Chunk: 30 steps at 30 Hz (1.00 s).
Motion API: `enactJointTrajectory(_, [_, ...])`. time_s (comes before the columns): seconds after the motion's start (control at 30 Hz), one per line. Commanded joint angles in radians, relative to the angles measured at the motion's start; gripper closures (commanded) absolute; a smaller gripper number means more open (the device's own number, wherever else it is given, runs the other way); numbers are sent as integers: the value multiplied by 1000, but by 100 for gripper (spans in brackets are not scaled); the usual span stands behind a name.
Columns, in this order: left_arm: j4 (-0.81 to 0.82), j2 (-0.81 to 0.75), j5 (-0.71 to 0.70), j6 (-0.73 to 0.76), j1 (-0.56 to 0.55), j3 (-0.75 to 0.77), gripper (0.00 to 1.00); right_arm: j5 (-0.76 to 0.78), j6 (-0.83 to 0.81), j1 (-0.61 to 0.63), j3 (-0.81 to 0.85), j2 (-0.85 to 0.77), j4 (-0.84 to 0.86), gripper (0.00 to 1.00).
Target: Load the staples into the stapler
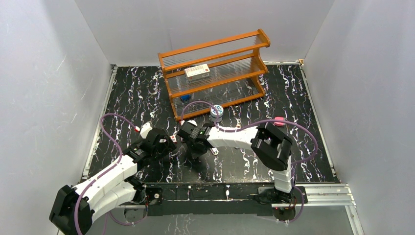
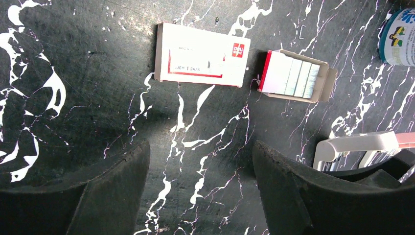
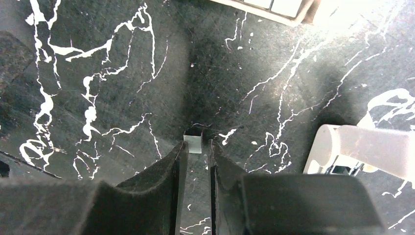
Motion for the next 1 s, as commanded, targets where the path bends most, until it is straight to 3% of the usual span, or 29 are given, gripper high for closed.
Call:
enactJointTrajectory(0.0, [-20,-13,-38,12,2,19,26,23,-20,-1,45,21,-34,70])
enactJointTrajectory(0.37, [-26,-20,-42,15,2,15,26,2,-49,-2,103,30,-52,56])
enactJointTrajectory(0.73, [-101,-85,-116,15,2,22,25,28,-31,-1,138,86,-77,55])
enactJointTrajectory(0.97, [-104,-82,-117,9,2,16,25,50,-21,-2,171,109,-123,60])
